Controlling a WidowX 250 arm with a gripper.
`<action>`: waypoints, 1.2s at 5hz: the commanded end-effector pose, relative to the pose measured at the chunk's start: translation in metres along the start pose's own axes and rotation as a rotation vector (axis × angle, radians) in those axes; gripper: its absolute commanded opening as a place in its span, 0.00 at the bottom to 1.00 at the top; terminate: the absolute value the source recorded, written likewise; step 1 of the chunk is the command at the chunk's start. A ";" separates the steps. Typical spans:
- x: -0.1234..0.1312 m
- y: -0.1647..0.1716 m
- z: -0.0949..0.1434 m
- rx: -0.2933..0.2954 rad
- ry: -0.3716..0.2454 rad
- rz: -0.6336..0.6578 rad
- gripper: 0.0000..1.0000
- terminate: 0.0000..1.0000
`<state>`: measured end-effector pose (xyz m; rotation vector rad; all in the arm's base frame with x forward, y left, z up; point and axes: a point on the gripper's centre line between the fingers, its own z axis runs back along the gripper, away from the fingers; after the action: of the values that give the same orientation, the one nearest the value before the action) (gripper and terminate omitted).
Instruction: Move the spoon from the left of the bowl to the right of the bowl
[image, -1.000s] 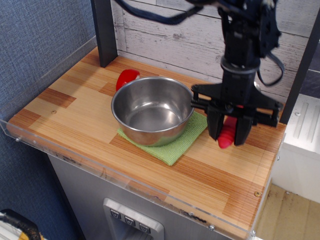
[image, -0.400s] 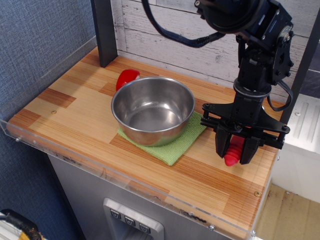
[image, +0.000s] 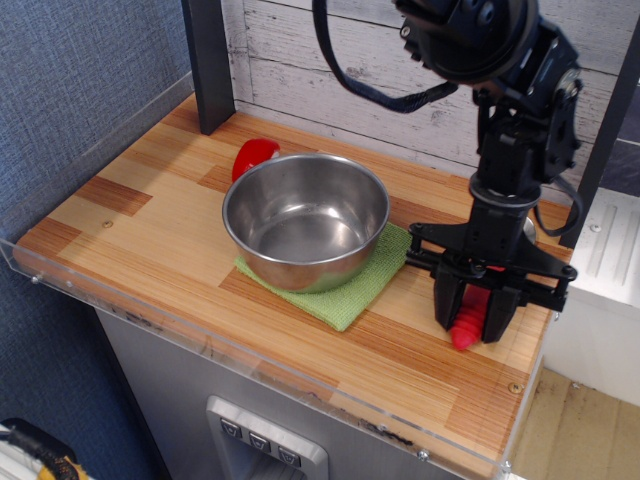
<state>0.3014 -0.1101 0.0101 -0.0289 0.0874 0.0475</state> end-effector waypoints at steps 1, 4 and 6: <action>0.002 0.001 0.003 -0.022 0.033 -0.011 0.00 0.00; -0.015 -0.008 0.051 -0.043 -0.165 -0.173 1.00 0.00; -0.034 0.024 0.115 -0.074 -0.362 -0.145 1.00 0.00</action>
<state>0.2847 -0.0812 0.1164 -0.0900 -0.2412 -0.0749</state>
